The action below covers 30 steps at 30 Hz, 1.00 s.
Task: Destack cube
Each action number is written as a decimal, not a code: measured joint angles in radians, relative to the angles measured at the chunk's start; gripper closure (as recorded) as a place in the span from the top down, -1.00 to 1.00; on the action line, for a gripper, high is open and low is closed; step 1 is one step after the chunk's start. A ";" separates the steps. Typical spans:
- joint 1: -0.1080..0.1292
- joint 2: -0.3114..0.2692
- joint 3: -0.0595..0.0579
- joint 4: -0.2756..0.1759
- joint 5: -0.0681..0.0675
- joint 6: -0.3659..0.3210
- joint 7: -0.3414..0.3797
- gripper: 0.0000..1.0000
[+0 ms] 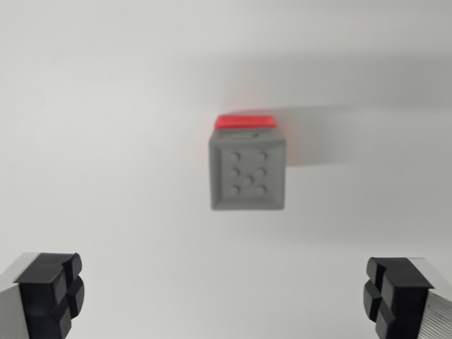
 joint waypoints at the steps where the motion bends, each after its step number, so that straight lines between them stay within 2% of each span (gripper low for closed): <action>1: 0.000 0.005 0.000 -0.003 0.000 0.007 -0.001 1.00; 17: 0.000 0.104 -0.009 -0.051 -0.012 0.127 -0.022 1.00; 30: 0.000 0.199 -0.010 -0.066 -0.013 0.233 -0.026 1.00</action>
